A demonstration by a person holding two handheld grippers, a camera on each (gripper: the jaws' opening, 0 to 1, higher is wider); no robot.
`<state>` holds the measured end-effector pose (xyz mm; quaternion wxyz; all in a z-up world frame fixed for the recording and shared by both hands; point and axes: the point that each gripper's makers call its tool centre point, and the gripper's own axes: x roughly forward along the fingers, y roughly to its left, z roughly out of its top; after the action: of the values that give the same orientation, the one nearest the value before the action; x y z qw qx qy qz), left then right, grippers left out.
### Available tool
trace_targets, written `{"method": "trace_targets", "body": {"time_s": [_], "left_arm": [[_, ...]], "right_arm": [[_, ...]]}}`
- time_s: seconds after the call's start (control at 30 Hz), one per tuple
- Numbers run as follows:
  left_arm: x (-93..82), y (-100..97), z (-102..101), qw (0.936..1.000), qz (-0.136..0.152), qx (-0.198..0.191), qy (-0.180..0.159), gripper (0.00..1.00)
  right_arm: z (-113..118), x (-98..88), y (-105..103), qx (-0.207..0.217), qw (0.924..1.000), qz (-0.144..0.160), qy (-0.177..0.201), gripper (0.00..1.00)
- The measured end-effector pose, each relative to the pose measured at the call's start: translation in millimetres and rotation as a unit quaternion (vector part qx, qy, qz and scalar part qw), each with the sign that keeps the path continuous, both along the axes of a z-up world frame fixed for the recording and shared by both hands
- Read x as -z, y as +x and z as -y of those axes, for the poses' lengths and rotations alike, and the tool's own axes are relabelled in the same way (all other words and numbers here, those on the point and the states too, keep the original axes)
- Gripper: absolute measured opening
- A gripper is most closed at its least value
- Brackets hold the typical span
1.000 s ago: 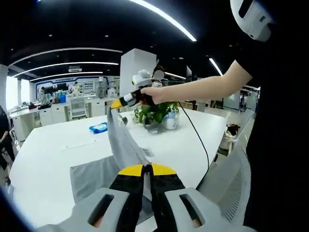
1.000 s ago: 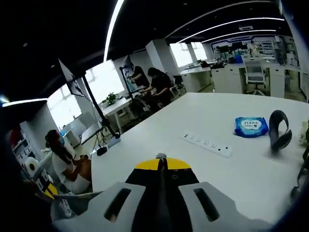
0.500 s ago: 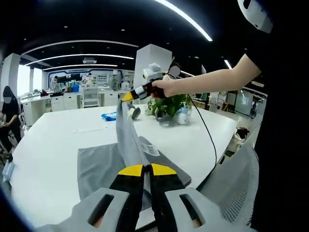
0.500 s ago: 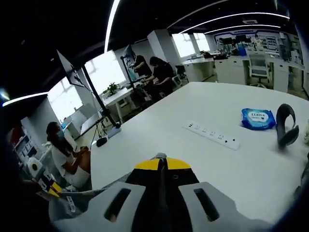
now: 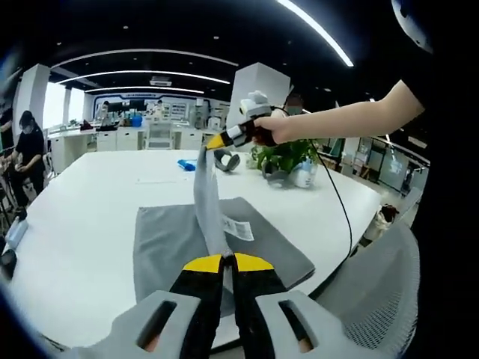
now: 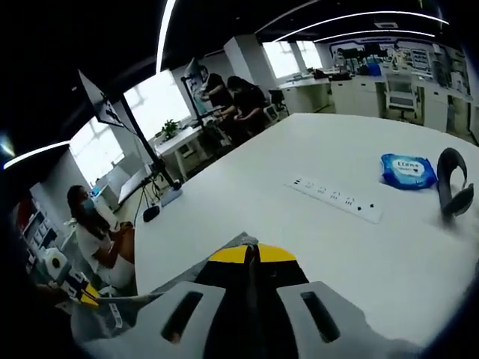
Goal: Fold the towel on the table until its edges align and the towel forms a compact rectangular stack.
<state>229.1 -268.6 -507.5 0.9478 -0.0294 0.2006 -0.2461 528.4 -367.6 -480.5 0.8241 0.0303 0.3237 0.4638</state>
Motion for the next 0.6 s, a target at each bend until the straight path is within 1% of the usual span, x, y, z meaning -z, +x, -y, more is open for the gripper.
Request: {"method": "trace_targets", "body": {"time_s": [0.1,0.17,0.27,0.37,0.43,0.5,0.53,0.6], "left_arm": [[6.6,-0.4,-2,1.0000,-0.008,-0.004,0.005,0.04],[9.5,-1.4,-3,0.9999,-0.005,-0.001,0.016,0.04],[13.8,-0.1,-6,0.9998,-0.009,-0.007,0.015,0.04],[20.1,2.6,-9,0.9997,-0.014,-0.013,0.012,0.04],[25.0,3.7,-12,0.9995,-0.019,-0.016,0.020,0.04],[25.2,4.2,-14,0.9995,-0.022,-0.019,0.014,0.04],[24.8,4.7,-15,0.9995,-0.023,-0.021,0.004,0.04],[25.7,5.4,-18,0.9993,-0.026,-0.026,-0.005,0.04]], "right_arm": [[-6,4.7,-1,-0.001,1.0000,-0.003,0.000,0.00],[-9,10.1,1,-0.004,1.0000,-0.006,-0.004,0.00],[-10,16.5,2,-0.004,0.9999,-0.011,-0.012,0.00],[-13,20.2,4,0.000,0.9998,-0.015,-0.011,0.00],[-15,24.4,6,0.000,0.9997,-0.019,-0.013,0.00],[-17,29.1,7,0.000,0.9996,-0.021,-0.020,0.00],[-18,30.6,8,0.000,0.9996,-0.020,-0.022,0.00],[-20,31.5,9,0.002,0.9996,-0.022,-0.020,0.00]]}}
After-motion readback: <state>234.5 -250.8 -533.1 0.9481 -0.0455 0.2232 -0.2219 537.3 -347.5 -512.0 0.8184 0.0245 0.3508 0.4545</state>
